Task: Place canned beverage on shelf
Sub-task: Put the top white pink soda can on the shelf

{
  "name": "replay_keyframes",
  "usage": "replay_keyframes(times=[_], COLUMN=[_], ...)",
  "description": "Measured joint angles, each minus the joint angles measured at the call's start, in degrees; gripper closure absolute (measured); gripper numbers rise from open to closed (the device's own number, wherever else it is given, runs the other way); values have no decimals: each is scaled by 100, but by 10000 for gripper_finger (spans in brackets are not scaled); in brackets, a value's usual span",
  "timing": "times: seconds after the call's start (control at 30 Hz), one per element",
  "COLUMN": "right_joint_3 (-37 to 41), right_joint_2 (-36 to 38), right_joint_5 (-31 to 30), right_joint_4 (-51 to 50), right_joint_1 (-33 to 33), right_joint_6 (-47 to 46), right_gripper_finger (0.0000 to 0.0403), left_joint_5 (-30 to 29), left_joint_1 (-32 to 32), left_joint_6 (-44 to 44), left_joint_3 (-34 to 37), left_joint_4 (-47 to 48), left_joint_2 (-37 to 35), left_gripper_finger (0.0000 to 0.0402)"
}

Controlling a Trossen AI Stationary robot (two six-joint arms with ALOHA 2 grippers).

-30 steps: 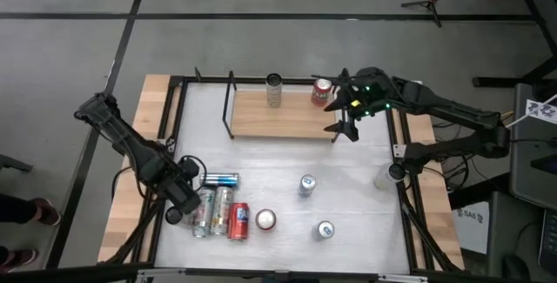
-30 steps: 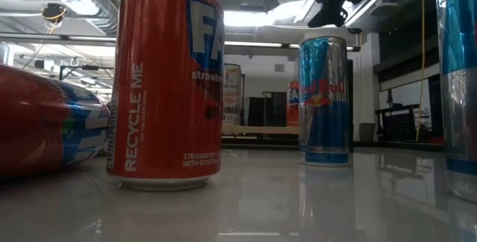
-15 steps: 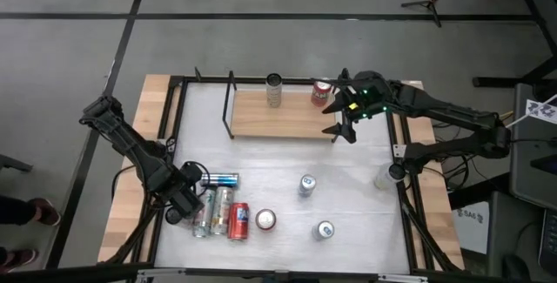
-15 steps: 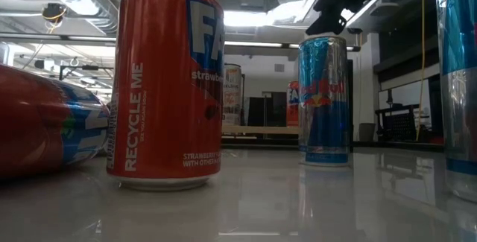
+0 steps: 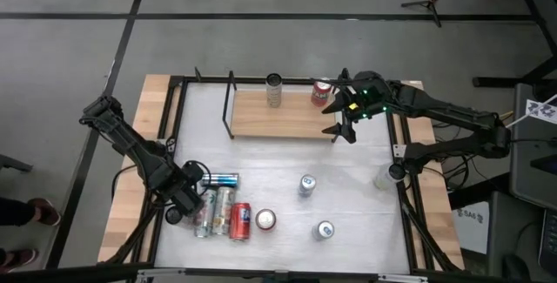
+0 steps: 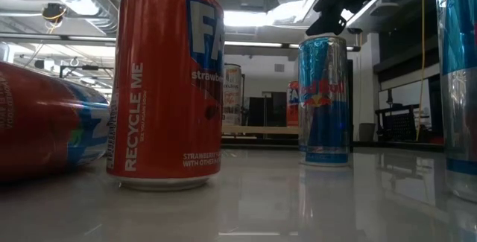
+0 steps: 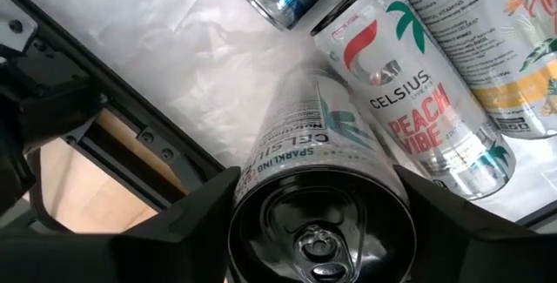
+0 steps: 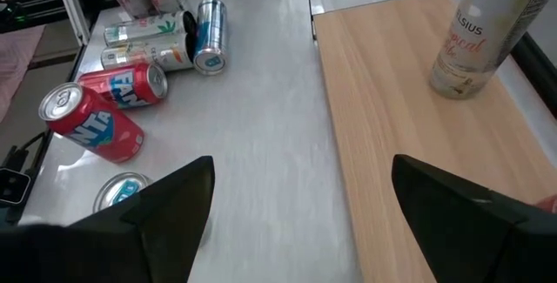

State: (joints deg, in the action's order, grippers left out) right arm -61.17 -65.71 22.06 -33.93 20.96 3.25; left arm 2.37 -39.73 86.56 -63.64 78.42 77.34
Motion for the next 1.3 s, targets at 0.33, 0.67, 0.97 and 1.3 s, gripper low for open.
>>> replay_keyframes(times=[0.33, 0.67, 0.97, 1.3], right_joint_3=[0, 0, 0, 0], right_joint_2=[0, -2, -2, -2], right_joint_5=[2, -66, -90, -90], right_joint_4=[2, 0, 0, 2], right_joint_1=[1, -1, -1, -1], right_joint_6=[0, 0, 2, 2], right_gripper_finger=[56, 56, 56, 56], left_joint_5=[-31, 24, 27, -930], left_joint_1=[302, 669, 975, 1476], left_joint_6=[-131, -319, -468, -1063], left_joint_3=[7, 7, -102, -1417], left_joint_4=[99, 205, 245, 436], left_joint_2=[-305, -835, -1384, -1569], left_gripper_finger=[154, 152, 151, 151])
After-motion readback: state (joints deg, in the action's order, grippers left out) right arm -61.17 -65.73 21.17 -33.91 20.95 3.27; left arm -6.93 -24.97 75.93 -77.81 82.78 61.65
